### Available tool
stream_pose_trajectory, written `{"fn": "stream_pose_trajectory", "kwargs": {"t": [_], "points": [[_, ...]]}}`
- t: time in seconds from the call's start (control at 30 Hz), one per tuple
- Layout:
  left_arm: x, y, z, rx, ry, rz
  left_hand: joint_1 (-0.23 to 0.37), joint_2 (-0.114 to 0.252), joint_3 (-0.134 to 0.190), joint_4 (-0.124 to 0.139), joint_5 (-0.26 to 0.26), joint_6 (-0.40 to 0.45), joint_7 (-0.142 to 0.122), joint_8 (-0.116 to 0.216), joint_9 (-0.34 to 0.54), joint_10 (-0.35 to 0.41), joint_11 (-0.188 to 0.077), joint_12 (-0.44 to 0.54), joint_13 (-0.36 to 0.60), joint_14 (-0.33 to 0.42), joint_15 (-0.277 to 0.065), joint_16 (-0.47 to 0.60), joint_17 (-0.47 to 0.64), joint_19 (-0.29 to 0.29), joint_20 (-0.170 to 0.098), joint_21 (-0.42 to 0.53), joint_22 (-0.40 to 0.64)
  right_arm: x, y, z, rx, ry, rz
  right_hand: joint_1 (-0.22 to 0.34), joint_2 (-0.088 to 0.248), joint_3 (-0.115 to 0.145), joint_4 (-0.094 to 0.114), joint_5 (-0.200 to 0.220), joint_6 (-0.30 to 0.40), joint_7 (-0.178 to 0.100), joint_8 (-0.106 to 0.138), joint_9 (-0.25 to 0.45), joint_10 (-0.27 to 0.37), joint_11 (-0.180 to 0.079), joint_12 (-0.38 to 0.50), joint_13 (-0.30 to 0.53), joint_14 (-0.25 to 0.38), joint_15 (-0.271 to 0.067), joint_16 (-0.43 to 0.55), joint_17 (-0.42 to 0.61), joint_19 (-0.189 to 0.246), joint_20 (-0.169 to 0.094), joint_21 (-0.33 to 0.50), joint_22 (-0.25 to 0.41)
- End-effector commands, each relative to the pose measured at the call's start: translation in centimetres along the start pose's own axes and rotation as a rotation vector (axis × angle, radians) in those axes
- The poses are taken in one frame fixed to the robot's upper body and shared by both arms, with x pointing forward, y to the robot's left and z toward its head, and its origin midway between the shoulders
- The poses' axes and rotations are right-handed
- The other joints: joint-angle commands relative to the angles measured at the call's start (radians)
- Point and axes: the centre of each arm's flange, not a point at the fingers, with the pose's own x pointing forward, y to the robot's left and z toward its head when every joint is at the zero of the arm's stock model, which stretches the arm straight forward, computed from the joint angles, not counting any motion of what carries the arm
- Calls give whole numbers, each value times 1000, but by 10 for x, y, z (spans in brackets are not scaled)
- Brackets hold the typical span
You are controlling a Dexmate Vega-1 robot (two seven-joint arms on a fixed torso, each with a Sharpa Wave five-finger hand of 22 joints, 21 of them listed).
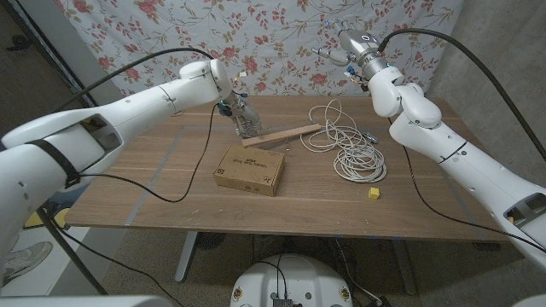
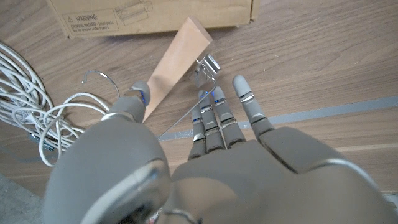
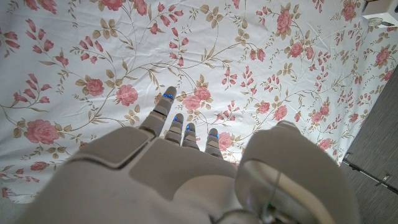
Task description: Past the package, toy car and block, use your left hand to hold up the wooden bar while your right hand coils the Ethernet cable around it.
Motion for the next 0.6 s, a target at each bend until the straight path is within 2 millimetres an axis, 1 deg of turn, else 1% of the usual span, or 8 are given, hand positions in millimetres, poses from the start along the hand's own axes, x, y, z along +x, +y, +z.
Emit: {"fn": "stream_pose_trajectory", "kwargs": {"t": [0.03, 0.1, 0.17, 0.27, 0.3, 0.43, 0.5, 0.6], "points": [[-10, 5, -7, 10, -15, 13, -36, -1, -80, 31, 32, -170, -2, -131, -5, -183, 49, -128, -43, -181, 63, -79, 1, -110, 25, -105, 2, 5, 2, -3, 82, -31, -11, 1, 7, -2, -4, -5, 11, -1, 0, 0, 8, 3, -3, 1, 7, 7, -2, -1, 12, 0, -3, 2], [-19, 6, -10, -31, -52, 78, -94, 13, -123, 70, 32, -216, -21, -180, -5, -248, 51, -174, -56, -244, 77, -106, 5, -155, 20, -151, 3, 7, 3, -6, 139, -43, 10, 0, 7, -3, -3, -6, 15, -2, 0, 0, 11, 3, -2, 1, 9, 8, -2, -2, 13, -2, -3, 2], [-29, 6, -14, -69, -88, 160, -129, 37, -145, 96, 23, -251, -49, -223, -5, -307, 54, -212, -62, -305, 86, -135, 6, -199, 20, -193, 4, 8, 4, -10, 206, -54, 29, -4, 9, -5, -2, -8, 25, -7, 2, 0, 16, 2, -2, 1, 12, 8, -1, -2, 13, -2, -6, 2], [-45, 5, -19, -126, -146, 250, -178, 56, -174, 125, 0, -266, -88, -265, -4, -372, 64, -255, -66, -378, 99, -166, 7, -274, 26, -253, 5, 11, 7, -19, 321, -65, 82, -12, 10, -9, 2, -12, 36, -8, 2, 0, 29, 2, 1, 1, 32, 11, 5, -1, 15, -2, -8, 2], [-51, 5, -21, -146, -163, 282, -195, 64, -183, 135, -8, -269, -93, -278, -4, -396, 65, -271, -67, -400, 109, -174, 8, -314, 27, -279, 6, 11, 8, -22, 360, -68, 101, -15, 10, -10, 3, -13, 37, -8, 2, 0, 31, 4, 1, 1, 32, 11, 5, -1, 11, 2, -10, 2], [-70, 0, -31, -244, -251, 436, -252, 79, -213, 166, -29, -278, -117, -316, -2, -464, 77, -313, -68, -471, 124, -190, 13, -409, 30, -346, 11, 15, 15, -33, 531, -83, 175, -32, 7, -20, 10, -21, 36, -15, -5, 0, 33, 8, -3, 0, 22, 22, 0, -1, -11, 13, -23, 2], [-79, -4, -36, -301, -317, 531, -271, 83, -222, 176, -33, -273, -128, -323, -2, -475, 69, -321, -68, -492, 123, -193, 14, -438, 30, -366, 12, 16, 19, -39, 619, -100, 198, -40, 7, -23, 13, -24, 36, -17, -7, 0, 32, 11, -6, 0, 14, 23, -4, 0, -20, 13, -29, 3], [-88, -12, -45, -415, -446, 669, -289, 88, -230, 185, -37, -253, -153, -321, -2, -472, 59, -323, -69, -489, 121, -187, 14, -443, 30, -375, 13, 18, 27, -46, 766, -134, 226, -59, 11, -31, 20, -32, 54, -33, -7, 0, 42, 0, -8, -2, 4, 15, -10, -1, -36, 6, -41, 2]]}}
